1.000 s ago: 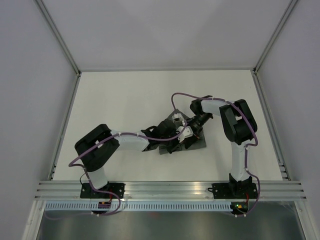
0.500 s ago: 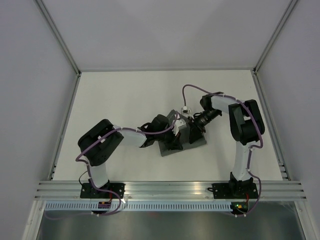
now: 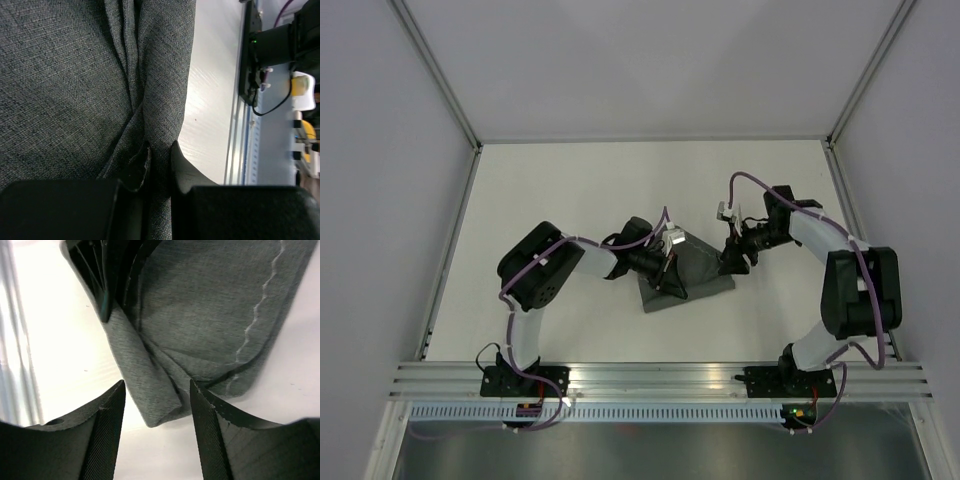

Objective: Fold the napkin, place the utensils inside, and roll it up
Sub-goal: Roll the napkin with the utensil

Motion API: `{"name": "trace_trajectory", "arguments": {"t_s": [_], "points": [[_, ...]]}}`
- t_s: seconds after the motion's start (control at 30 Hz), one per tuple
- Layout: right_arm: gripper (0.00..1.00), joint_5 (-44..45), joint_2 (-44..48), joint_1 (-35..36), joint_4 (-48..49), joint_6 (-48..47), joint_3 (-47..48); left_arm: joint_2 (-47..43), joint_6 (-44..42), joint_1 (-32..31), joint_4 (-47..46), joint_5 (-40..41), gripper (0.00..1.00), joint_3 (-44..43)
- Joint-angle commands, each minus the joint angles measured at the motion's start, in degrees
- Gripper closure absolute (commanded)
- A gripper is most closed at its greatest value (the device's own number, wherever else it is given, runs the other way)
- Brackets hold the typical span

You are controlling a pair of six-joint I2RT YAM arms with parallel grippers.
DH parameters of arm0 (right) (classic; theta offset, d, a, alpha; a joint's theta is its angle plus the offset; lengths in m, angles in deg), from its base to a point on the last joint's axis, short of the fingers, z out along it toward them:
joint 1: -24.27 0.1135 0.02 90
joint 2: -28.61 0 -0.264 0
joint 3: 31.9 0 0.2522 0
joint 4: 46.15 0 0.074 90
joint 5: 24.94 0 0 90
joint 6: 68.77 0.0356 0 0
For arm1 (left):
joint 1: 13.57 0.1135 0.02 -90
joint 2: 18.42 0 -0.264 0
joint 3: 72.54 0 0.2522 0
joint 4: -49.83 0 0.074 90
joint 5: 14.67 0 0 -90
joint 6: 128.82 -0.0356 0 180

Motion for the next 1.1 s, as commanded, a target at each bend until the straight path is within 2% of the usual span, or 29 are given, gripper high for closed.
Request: {"name": "trace_trajectory", "arguments": {"t_s": [0.0, 0.07, 0.2, 0.4, 0.7, 0.93, 1.07], "points": [[0.4, 2.8, 9.4, 1.4, 16.8, -0.5, -8.2, 6.7, 3.2, -0.2, 10.7, -1.2, 0.98, 2.1], [0.39, 6.4, 13.0, 3.1, 21.4, -0.9, -12.5, 7.6, 4.0, 0.1, 11.0, -2.7, 0.98, 1.9], [0.35, 16.3, 21.9, 11.8, 33.6, -0.6, -24.4, 9.8, 5.8, 1.4, 12.5, -5.5, 0.98, 0.6], [0.34, 22.4, 25.5, 20.4, 40.7, 0.3, -30.5, 12.7, 6.3, 1.8, 15.1, -6.8, 0.98, -1.3], [0.34, 24.6, 24.1, 25.5, 40.0, -1.0, -32.2, 14.2, 7.0, 2.9, 16.3, -6.7, 0.98, -1.8], [0.33, 23.4, 26.2, 26.7, 37.7, -1.0, -32.6, 15.4, 7.0, 3.4, 18.5, -6.0, 0.98, -3.6], [0.33, 23.6, 23.6, 27.4, 35.7, -1.8, -30.7, 15.5, 6.8, 3.5, 19.1, -6.2, 0.98, -4.4]]}}
